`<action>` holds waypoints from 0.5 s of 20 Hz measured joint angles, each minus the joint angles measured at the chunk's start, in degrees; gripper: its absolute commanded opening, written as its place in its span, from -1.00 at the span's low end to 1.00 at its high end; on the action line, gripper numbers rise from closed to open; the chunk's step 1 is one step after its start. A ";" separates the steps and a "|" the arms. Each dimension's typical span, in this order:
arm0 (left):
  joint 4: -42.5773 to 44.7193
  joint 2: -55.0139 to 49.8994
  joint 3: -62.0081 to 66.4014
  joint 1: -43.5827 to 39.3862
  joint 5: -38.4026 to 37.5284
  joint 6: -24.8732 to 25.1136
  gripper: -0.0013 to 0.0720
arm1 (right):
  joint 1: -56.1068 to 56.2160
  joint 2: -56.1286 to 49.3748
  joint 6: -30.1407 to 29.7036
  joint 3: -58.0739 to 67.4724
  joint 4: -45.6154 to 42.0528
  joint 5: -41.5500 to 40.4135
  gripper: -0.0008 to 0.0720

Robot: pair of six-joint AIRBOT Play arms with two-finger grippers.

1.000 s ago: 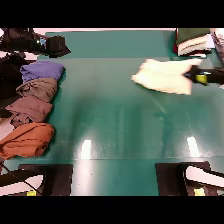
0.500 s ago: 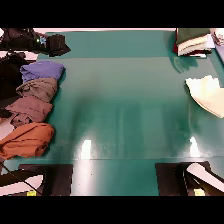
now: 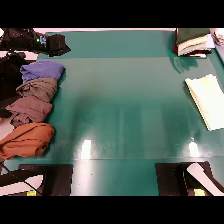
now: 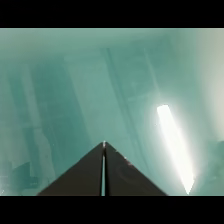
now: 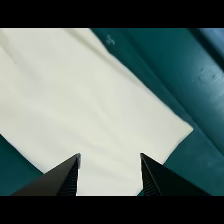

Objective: Fold the shirts.

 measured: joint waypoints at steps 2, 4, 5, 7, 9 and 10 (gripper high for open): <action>-0.09 0.00 0.00 0.00 0.09 0.00 -0.90 | 2.60 1.66 0.31 1.81 2.54 0.04 0.26; -0.11 0.00 0.00 0.00 0.09 0.00 -0.90 | 7.10 2.80 0.48 2.71 6.64 1.09 0.25; -0.13 0.00 0.00 0.00 0.04 0.00 -0.90 | 10.43 3.17 0.59 2.99 8.48 1.84 0.25; -0.15 0.02 0.00 0.00 -0.07 0.00 -0.90 | 18.16 3.61 0.70 3.32 11.32 3.54 0.25; -0.13 0.00 0.00 0.00 -0.20 0.00 -0.90 | 27.15 3.82 0.70 3.50 12.72 4.79 0.25; -0.15 0.00 0.00 0.00 -0.22 0.00 -0.90 | 31.89 3.91 0.72 3.56 13.27 5.03 0.25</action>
